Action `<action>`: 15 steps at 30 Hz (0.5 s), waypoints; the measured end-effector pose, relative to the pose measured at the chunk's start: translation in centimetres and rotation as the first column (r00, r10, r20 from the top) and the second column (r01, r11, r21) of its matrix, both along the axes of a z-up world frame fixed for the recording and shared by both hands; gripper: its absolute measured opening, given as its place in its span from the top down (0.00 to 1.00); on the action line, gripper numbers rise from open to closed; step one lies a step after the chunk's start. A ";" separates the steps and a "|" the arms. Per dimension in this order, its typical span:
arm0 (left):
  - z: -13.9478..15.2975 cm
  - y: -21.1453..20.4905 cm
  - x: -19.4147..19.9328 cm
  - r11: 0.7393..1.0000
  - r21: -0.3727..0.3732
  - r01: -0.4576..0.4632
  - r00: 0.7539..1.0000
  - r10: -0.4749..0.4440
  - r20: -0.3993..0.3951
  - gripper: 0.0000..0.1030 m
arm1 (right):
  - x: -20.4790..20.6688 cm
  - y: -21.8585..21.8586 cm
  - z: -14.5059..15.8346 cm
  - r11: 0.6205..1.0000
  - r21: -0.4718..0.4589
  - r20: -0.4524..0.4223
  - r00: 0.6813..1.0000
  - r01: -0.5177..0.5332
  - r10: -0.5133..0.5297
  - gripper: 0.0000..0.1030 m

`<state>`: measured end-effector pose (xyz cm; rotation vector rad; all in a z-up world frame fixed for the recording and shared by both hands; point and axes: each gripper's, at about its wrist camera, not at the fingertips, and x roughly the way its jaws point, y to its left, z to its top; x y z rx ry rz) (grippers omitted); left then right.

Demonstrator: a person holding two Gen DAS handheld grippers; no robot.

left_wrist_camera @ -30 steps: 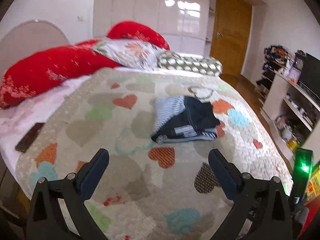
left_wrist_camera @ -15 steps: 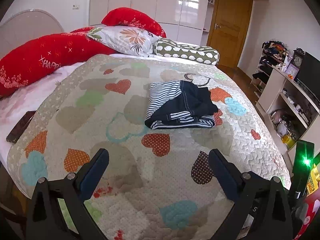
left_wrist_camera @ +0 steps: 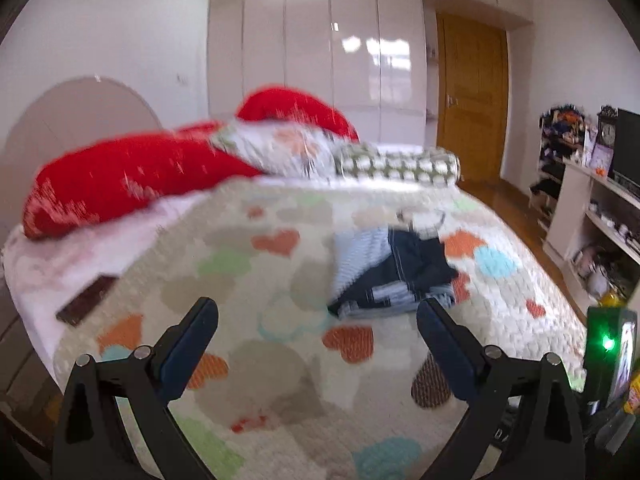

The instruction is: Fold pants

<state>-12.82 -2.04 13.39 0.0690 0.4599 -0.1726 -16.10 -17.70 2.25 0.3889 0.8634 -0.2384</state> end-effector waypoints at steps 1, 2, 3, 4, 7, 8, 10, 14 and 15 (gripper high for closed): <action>0.4 0.1 -0.2 1.000 -0.009 0.002 1.000 -0.002 0.023 0.00 | 0.0 0.0 0.0 1.000 -0.002 0.001 1.000 -0.003 0.003 0.29; 0.7 0.3 -0.3 1.000 -0.019 0.009 0.999 -0.008 0.035 0.00 | 0.0 0.1 0.1 1.000 -0.003 0.002 1.000 -0.004 0.004 0.29; 1.0 0.5 -0.5 0.999 -0.035 0.024 0.998 -0.022 0.052 0.00 | 0.0 0.1 0.1 1.000 -0.005 0.004 1.000 -0.005 0.005 0.29; 1.3 0.6 -0.6 0.998 -0.047 0.036 0.997 -0.033 0.063 0.00 | 0.0 0.2 0.2 1.000 -0.008 0.007 1.000 -0.005 0.006 0.29; 1.5 0.9 -0.7 0.996 -0.061 0.059 0.997 -0.056 0.051 0.00 | -0.1 0.5 0.7 0.999 -0.033 0.023 1.000 -0.013 0.014 0.29; 1.4 0.9 -0.7 0.996 -0.062 0.065 0.997 -0.062 0.050 0.00 | -0.2 0.6 0.8 0.999 -0.037 0.027 0.999 -0.015 0.016 0.29; 1.3 0.9 -0.8 0.994 -0.066 0.085 0.995 -0.081 0.055 0.00 | -0.2 1.0 1.1 0.998 -0.056 0.039 0.999 -0.025 0.027 0.29; 0.9 1.0 -0.3 0.988 -0.105 0.111 0.994 -0.111 0.006 0.00 | -0.3 1.6 1.2 0.996 -0.076 0.041 0.998 -0.041 0.045 0.29; 0.7 1.2 0.1 0.986 -0.121 0.112 0.993 -0.115 -0.017 0.00 | -0.2 1.6 1.2 0.996 -0.078 0.039 0.998 -0.045 0.048 0.29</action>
